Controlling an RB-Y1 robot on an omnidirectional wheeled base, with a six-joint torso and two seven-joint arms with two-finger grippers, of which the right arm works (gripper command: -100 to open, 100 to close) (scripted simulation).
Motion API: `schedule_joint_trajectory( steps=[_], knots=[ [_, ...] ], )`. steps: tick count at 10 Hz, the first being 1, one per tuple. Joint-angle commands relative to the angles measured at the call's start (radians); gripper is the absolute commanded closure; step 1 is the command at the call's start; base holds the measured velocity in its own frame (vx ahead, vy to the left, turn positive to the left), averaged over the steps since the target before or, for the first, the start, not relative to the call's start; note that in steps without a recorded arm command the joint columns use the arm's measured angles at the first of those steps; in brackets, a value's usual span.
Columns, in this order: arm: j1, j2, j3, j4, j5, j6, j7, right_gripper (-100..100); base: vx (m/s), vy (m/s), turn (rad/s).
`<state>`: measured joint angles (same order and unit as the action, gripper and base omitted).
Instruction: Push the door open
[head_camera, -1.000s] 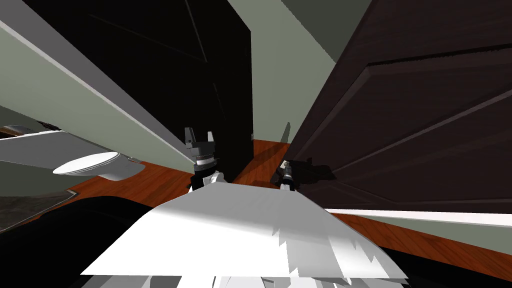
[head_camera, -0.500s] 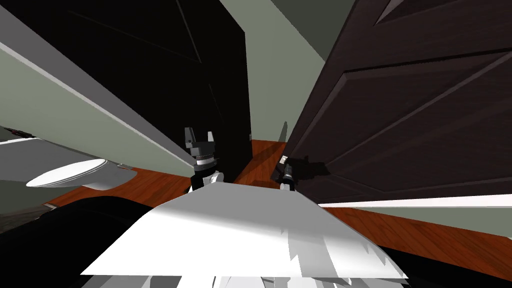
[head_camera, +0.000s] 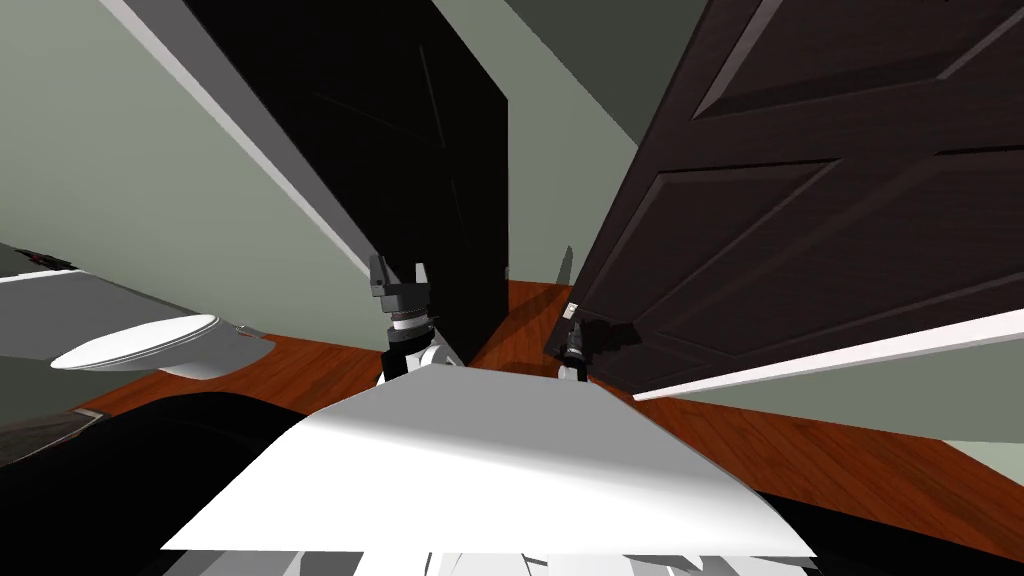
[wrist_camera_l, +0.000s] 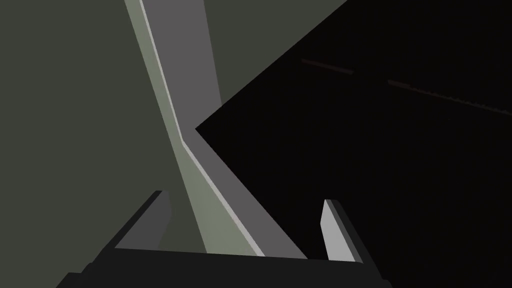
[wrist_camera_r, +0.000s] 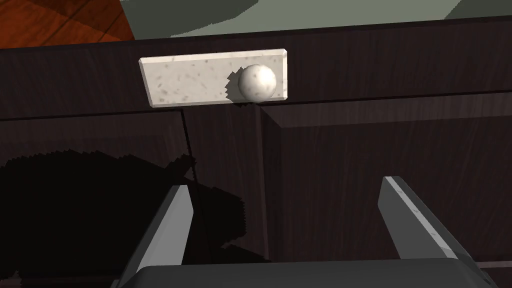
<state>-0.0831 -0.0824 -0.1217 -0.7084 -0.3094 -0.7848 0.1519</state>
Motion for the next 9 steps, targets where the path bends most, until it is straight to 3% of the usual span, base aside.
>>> schedule_joint_trajectory(
  steps=[1, 9],
  knots=[
    [0.001, -0.002, -0.002, 0.002, -0.001, -0.004, 0.0, -100, 0.088, -0.021, 0.025],
    [0.009, -0.004, -0.013, 0.013, -0.011, -0.034, 0.003, -100, 0.199, -0.077, 0.033]
  ],
)
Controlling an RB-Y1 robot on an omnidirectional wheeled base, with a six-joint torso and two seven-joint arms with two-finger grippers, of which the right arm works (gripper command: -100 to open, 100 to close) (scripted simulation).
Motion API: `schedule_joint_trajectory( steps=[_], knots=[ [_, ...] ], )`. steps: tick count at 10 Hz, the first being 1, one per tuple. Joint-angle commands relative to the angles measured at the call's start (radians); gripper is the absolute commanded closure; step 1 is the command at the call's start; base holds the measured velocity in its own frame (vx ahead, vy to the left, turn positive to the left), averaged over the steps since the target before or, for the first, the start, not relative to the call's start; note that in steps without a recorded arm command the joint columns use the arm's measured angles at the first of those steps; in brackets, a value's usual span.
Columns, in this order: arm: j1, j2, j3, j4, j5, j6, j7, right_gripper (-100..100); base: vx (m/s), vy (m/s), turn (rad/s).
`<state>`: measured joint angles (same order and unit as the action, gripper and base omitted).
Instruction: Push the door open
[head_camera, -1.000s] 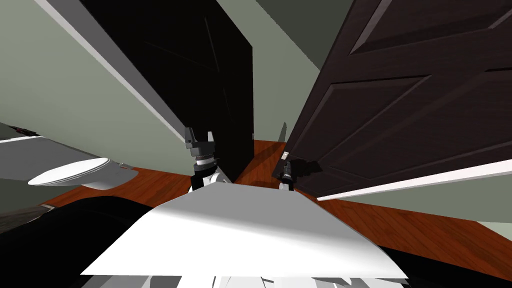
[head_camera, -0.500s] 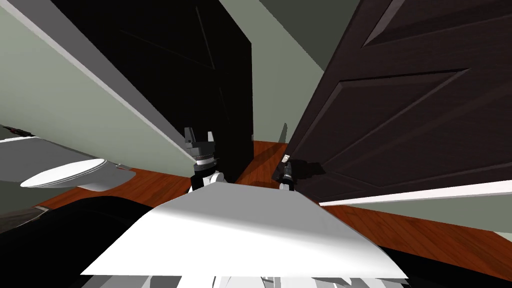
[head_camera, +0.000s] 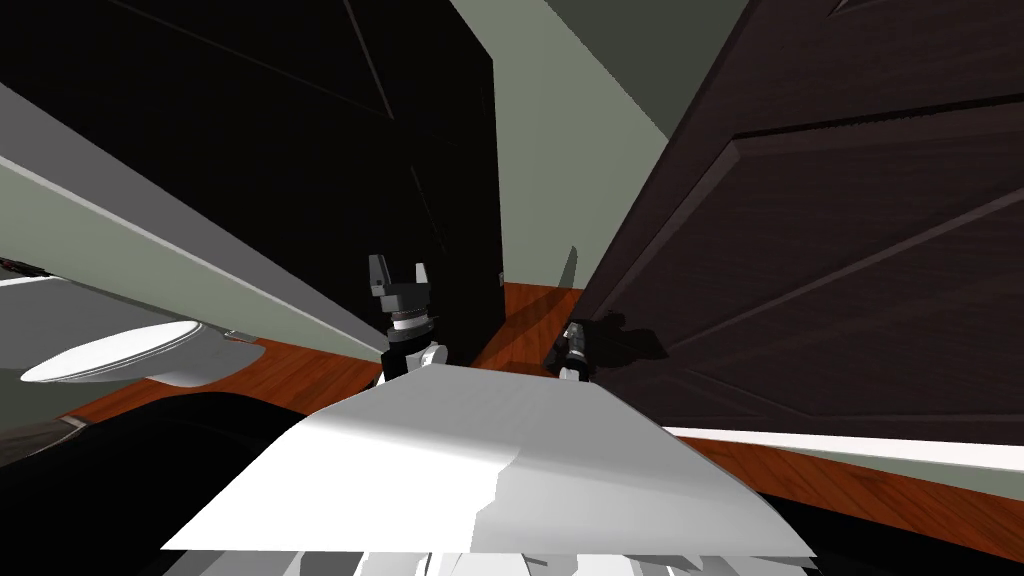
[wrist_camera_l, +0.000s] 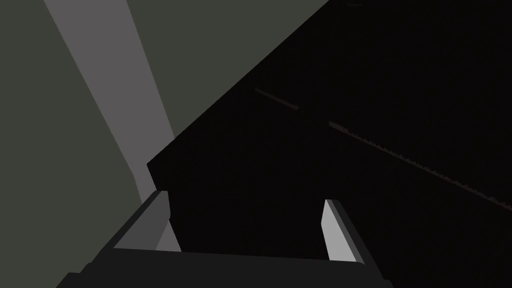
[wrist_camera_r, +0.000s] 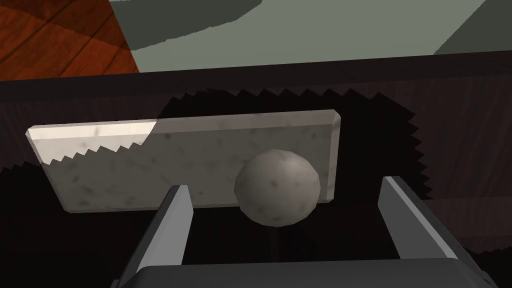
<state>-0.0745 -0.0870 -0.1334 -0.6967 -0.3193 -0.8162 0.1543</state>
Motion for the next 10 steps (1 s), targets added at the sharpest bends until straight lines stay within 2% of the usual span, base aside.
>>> schedule_joint_trajectory(
  steps=[1, 2, 3, 8, 10],
  knots=[
    [0.001, 0.001, -0.002, 0.003, -0.001, -0.005, 0.001, -100, 0.19, -0.036, 0.005],
    [0.004, 0.002, 0.0, 0.001, -0.001, -0.003, 0.0, -100, 0.077, -0.012, -0.005],
    [0.004, 0.002, 0.0, 0.001, -0.001, -0.003, 0.0, 100, -0.016, 0.003, 0.007],
    [0.004, 0.002, 0.0, 0.001, -0.001, -0.003, 0.0, 100, -0.013, 0.002, 0.002],
    [0.0, -0.002, -0.015, 0.003, -0.009, -0.004, 0.017, 100, 0.116, -0.013, -0.06]
  ],
)
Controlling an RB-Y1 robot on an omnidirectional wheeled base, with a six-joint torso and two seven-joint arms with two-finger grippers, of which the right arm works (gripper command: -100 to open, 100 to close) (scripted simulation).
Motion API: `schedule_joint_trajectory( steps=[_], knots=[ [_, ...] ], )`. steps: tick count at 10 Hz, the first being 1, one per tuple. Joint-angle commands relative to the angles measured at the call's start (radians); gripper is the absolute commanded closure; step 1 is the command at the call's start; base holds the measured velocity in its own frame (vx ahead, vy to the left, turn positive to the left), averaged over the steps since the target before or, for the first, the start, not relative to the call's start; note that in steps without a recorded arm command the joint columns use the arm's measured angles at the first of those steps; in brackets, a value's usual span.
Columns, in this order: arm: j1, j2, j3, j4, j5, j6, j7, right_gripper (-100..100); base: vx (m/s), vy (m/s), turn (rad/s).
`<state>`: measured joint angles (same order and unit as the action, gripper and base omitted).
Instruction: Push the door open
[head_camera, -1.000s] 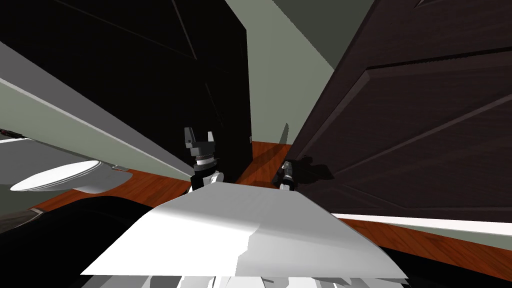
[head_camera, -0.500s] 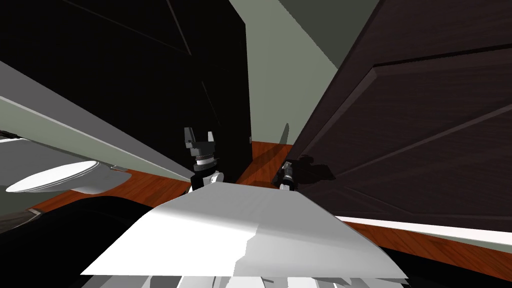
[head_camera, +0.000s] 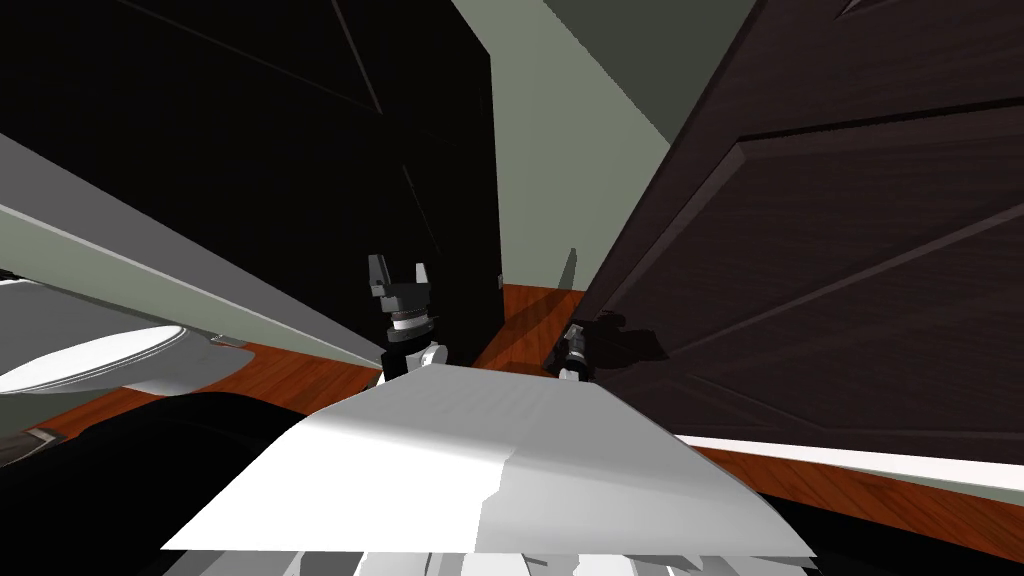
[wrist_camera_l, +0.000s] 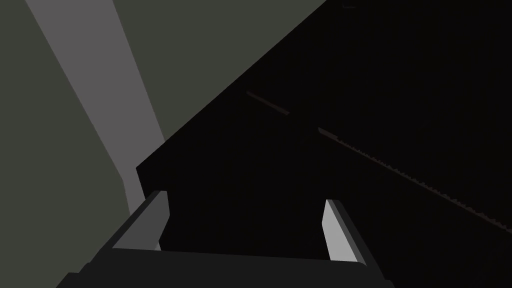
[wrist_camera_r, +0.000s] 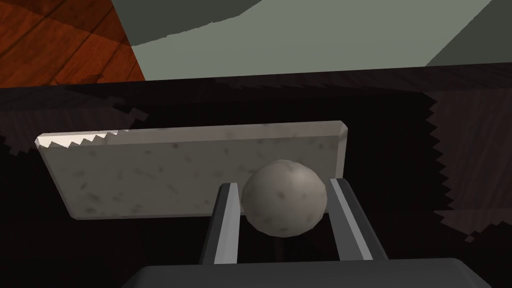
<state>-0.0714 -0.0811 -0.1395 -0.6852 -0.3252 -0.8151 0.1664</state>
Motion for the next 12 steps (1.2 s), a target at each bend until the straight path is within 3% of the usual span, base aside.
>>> schedule_joint_trajectory(
  steps=[1, 8, 9, 10, 12],
  knots=[
    [-0.005, -0.01, -0.015, -0.008, -0.007, -0.007, 0.011, 100, 0.157, -0.042, -0.04],
    [-0.022, -0.012, -0.076, -0.005, -0.044, -0.02, 0.073, 100, 0.183, -0.053, -0.095],
    [-0.042, -0.001, -0.069, 0.018, -0.041, -0.025, 0.088, -100, 0.004, 0.02, -0.14],
    [-0.042, -0.001, -0.069, 0.018, -0.041, -0.025, 0.088, -100, -0.144, 0.077, -0.083],
    [-0.054, 0.033, -0.073, 0.018, -0.045, -0.024, 0.121, -100, -0.219, 0.106, -0.113]
  ],
)
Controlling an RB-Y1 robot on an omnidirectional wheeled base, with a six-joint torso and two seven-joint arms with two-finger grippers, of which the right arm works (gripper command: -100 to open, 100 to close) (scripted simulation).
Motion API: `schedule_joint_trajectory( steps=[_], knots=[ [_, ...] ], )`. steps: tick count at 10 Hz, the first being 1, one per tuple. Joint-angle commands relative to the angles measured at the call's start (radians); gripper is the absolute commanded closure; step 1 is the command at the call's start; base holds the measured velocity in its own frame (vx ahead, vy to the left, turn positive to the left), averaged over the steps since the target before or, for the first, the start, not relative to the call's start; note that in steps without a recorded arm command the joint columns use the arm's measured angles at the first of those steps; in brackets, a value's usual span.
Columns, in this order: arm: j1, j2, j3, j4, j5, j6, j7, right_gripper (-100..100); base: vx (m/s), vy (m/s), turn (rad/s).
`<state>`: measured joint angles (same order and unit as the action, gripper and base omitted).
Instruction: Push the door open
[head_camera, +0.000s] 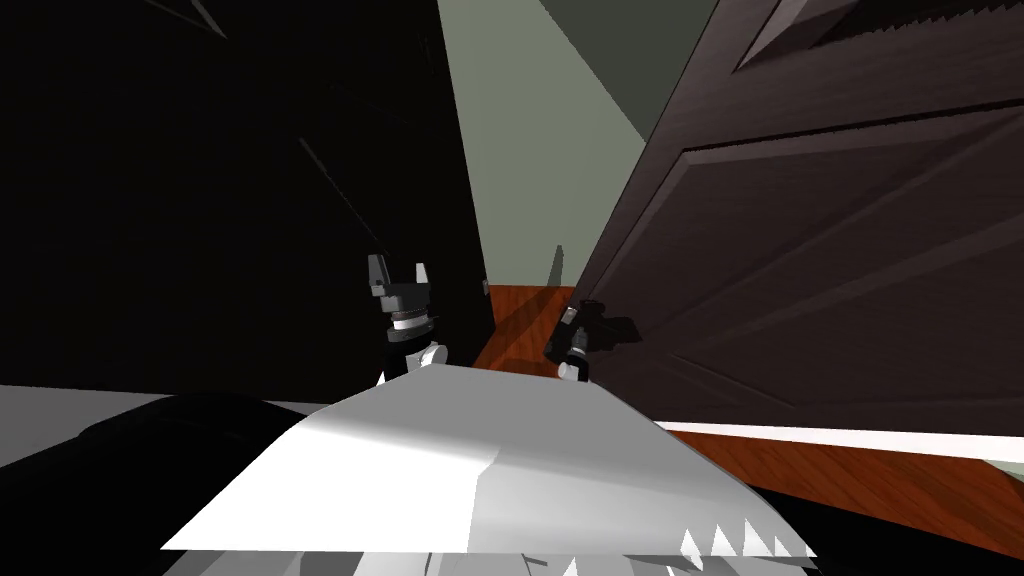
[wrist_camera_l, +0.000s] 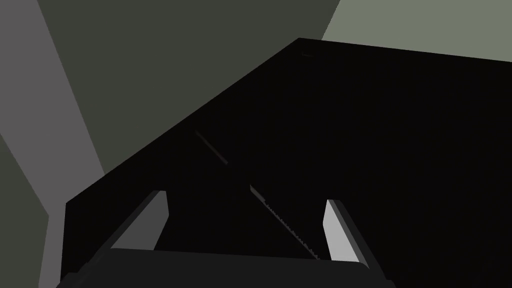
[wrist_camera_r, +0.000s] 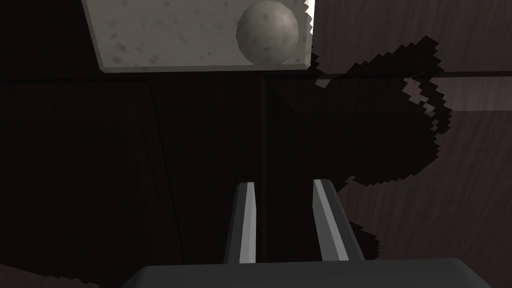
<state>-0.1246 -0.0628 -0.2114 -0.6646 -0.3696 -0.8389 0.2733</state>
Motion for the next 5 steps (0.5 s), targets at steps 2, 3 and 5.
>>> schedule_joint_trajectory(
  steps=[2, 3, 5],
  knots=[
    [-0.009, 0.056, -0.004, -0.003, -0.003, 0.0, 0.037, -100, -0.153, 0.099, -0.091],
    [-0.012, 0.07, -0.005, -0.003, -0.004, 0.0, 0.044, -100, -0.083, 0.083, -0.059],
    [-0.015, 0.096, -0.006, -0.003, -0.005, 0.001, 0.053, -100, -0.054, 0.104, -0.025]
  ],
)
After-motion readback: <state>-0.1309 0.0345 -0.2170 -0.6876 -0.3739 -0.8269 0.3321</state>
